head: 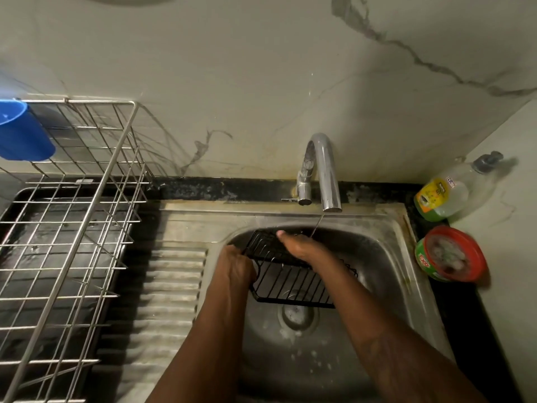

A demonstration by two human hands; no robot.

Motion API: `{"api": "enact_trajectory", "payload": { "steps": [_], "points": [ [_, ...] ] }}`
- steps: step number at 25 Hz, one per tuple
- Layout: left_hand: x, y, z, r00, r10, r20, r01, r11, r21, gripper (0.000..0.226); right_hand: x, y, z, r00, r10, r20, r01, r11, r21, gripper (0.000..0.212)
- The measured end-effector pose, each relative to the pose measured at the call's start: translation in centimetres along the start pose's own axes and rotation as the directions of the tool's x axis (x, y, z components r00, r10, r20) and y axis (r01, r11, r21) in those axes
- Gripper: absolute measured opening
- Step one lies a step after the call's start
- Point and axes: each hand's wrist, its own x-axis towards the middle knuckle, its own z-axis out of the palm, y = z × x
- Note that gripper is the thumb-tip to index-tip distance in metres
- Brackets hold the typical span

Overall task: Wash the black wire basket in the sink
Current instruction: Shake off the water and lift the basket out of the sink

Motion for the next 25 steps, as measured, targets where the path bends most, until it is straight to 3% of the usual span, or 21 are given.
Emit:
{"api": "enact_trajectory", "payload": {
  "steps": [2, 3, 4, 5, 6, 8, 10, 14, 17, 18, 20, 22, 23, 25],
  "points": [
    [-0.7, -0.1, 0.0, 0.990, 0.044, -0.133, -0.038, 0.998, 0.050, 0.037, -1.6, -0.8, 1.8, 0.985, -0.171, 0.012, 0.172, 0.980, -0.105, 0.094],
    [-0.6, 0.1, 0.5, 0.985, 0.005, -0.175, -0.019, 0.997, -0.081, 0.029, -1.6, -0.2, 2.2, 0.977, -0.213, 0.004, 0.211, 0.967, -0.141, 0.094],
    [0.8, 0.2, 0.3, 0.991, -0.053, -0.120, 0.015, 0.955, -0.297, 0.018, -1.1, 0.8, 2.0, 0.969, -0.246, -0.012, 0.242, 0.961, -0.135, 0.091],
    [0.8, 0.1, 0.5, 0.990, -0.075, -0.122, 0.026, 0.930, -0.366, 0.015, -0.9, 1.8, 1.6, 0.965, -0.260, -0.040, 0.256, 0.963, -0.083, 0.083],
    [1.7, 0.1, 0.2, 0.983, -0.038, -0.179, -0.001, 0.977, -0.212, 0.020, -0.6, 3.0, 1.0, 0.959, -0.274, -0.077, 0.274, 0.962, -0.005, 0.070],
    [1.4, 0.1, 0.5, 0.996, 0.046, -0.076, -0.054, 0.992, -0.110, 0.018, -0.3, 4.8, 0.8, 0.909, -0.291, -0.300, 0.352, 0.920, 0.172, 0.037],
    [1.3, 0.0, 0.6, 0.988, 0.150, -0.042, -0.151, 0.989, -0.012, 0.020, -0.5, 5.7, 1.0, 0.842, -0.260, -0.473, 0.368, 0.917, 0.151, 0.020],
    [1.6, -1.0, -0.1, 0.949, 0.316, 0.002, -0.310, 0.929, 0.204, 0.037, -2.7, 4.8, 0.2, 0.728, -0.410, -0.549, 0.523, 0.850, 0.059, 0.020],
    [1.2, -1.3, 0.5, 0.895, 0.445, 0.030, -0.418, 0.814, 0.404, 0.039, -4.4, 1.3, -2.8, 0.511, -0.565, -0.648, 0.683, 0.725, -0.094, 0.019],
    [0.8, -1.3, 1.0, 0.886, 0.462, 0.026, -0.423, 0.786, 0.452, 0.036, -3.9, 0.1, -3.8, 0.493, -0.618, -0.612, 0.698, 0.701, -0.146, 0.021],
    [0.0, -1.5, 2.2, 0.888, 0.456, 0.067, -0.422, 0.746, 0.515, 0.030, -1.9, -1.4, -5.1, 0.625, -0.668, -0.404, 0.663, 0.727, -0.176, 0.034],
    [-1.0, -1.8, 3.0, 0.893, 0.425, 0.148, -0.432, 0.718, 0.546, 0.025, 0.4, -1.7, -5.5, 0.764, -0.607, -0.219, 0.556, 0.791, -0.253, 0.048],
    [-1.3, -1.9, 3.1, 0.897, 0.401, 0.185, -0.433, 0.718, 0.544, 0.025, 0.8, -1.5, -5.6, 0.783, -0.599, -0.165, 0.550, 0.792, -0.266, 0.050],
    [-1.5, -1.7, 2.6, 0.908, 0.341, 0.243, -0.418, 0.752, 0.509, 0.027, -0.6, -1.5, -6.3, 0.737, -0.660, -0.142, 0.637, 0.750, -0.178, 0.053]
  ]
}}
